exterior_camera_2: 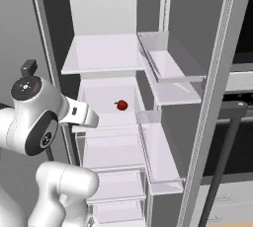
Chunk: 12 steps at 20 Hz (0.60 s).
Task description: Place one bell pepper and one chicken drumstick in each tupperware on the nearby counter, to pack two identical lunches.
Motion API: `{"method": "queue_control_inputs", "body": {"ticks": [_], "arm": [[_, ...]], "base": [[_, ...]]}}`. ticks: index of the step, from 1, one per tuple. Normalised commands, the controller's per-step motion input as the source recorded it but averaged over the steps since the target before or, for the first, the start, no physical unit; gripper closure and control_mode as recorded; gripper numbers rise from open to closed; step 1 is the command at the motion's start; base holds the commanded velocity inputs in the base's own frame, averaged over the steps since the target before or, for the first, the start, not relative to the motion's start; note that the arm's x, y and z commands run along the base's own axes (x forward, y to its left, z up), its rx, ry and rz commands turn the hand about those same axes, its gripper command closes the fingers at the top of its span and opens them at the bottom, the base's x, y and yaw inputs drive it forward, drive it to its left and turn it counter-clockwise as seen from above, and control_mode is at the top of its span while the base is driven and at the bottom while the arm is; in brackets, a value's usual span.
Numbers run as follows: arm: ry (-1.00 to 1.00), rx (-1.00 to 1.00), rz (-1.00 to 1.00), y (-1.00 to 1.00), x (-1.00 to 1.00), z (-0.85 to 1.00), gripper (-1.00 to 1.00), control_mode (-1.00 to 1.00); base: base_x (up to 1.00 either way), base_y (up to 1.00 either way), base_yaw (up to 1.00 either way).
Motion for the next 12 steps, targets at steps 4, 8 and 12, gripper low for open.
{"method": "queue_control_inputs", "body": {"ticks": [4, 8, 12], "arm": [[0.00, 0.00, 0.00, 0.00, 0.00, 0.00, -1.00, 1.00], [0.00, 0.00, 0.00, 0.00, 0.00, 0.00, -1.00, 1.00], [0.00, 0.00, 0.00, 0.00, 0.00, 0.00, -1.00, 1.00]], "base": [[0.61, -0.32, 0.01], [0.39, -0.27, 0.12], [0.36, -0.32, 0.27]]}}
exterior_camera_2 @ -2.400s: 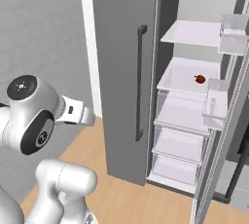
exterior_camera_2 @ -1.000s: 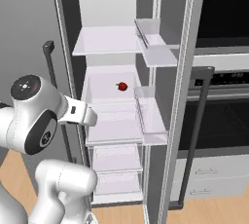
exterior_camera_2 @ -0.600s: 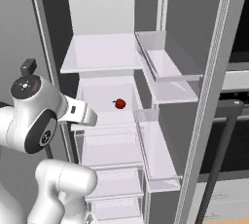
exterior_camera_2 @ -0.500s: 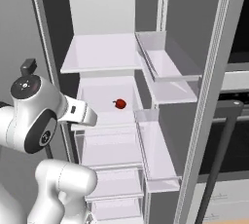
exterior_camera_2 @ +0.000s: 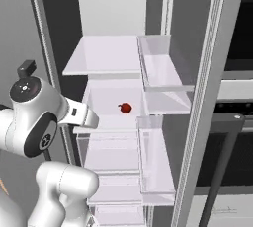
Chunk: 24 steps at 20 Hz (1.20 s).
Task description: Place one bell pepper and one chicken drumstick in each tupperware on the nearby counter, to pack two identical lunches.
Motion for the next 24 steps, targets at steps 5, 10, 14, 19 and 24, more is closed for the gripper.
{"method": "queue_control_inputs", "body": {"ticks": [5, 10, 14, 19, 24], "arm": [[0.00, 0.00, 0.00, 0.00, 0.00, 0.00, -1.00, 1.00], [0.00, 0.00, 0.08, 0.00, 0.20, 0.00, -1.00, -1.00], [0.00, 0.00, 0.10, -0.06, 0.77, -0.01, -1.00, -1.00], [0.00, -0.04, -0.01, -0.09, 0.83, -0.34, -1.00, -1.00], [0.01, -0.03, -0.03, -0.16, 0.75, -0.54, -1.00, -1.00]], "base": [[0.11, -0.57, 0.31], [0.21, -0.12, 0.15], [0.00, 0.00, 0.00], [0.00, 0.00, 0.00], [0.00, 0.00, 0.00]]}}
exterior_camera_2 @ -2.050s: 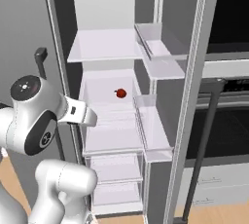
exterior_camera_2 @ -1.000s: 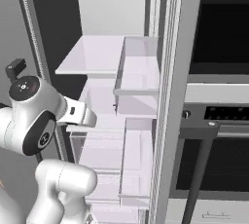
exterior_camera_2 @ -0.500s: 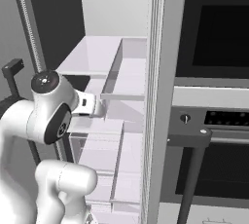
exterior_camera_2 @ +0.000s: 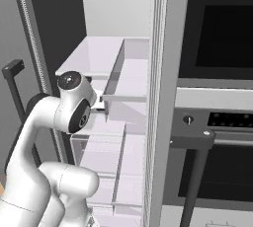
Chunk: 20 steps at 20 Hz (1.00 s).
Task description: Place one bell pepper and one chicken drumstick in each tupperware on the nearby counter, to pack two identical lunches.
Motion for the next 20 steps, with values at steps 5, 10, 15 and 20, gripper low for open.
{"method": "queue_control_inputs", "body": {"ticks": [5, 10, 15, 20], "arm": [[0.04, 0.01, 0.00, -0.24, 0.77, -0.43, -1.00, -1.00], [0.08, 0.04, 0.00, -0.24, 0.73, -0.37, -1.00, -1.00], [0.00, 0.04, 0.00, -0.04, 0.72, -0.34, -1.00, -1.00], [0.00, 0.02, 0.00, 0.00, 0.58, -0.35, -1.00, -1.00]], "base": [[0.00, 0.00, 0.00], [0.00, 0.00, 0.00], [0.00, 0.00, 0.00], [0.00, 0.00, 0.00]]}}
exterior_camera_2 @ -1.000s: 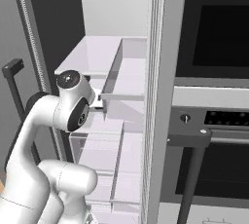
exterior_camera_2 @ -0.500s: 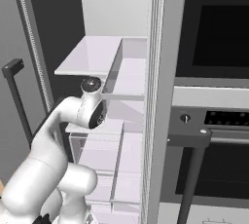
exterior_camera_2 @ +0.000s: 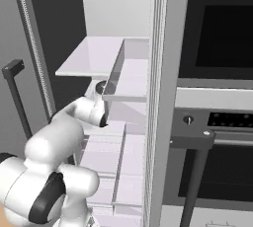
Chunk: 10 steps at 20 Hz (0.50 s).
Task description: Place one bell pepper and one chicken drumstick in each tupperware on the nearby counter, to pack two identical lunches.
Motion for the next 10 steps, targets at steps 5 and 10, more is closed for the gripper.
{"method": "queue_control_inputs", "body": {"ticks": [5, 10], "arm": [[0.00, 0.00, 0.00, -0.03, 0.57, -0.38, -1.00, -1.00], [0.01, 0.00, 0.00, -0.02, 0.64, -0.19, -1.00, -1.00]], "base": [[0.00, 0.00, 0.00], [0.00, 0.00, 0.00]]}}
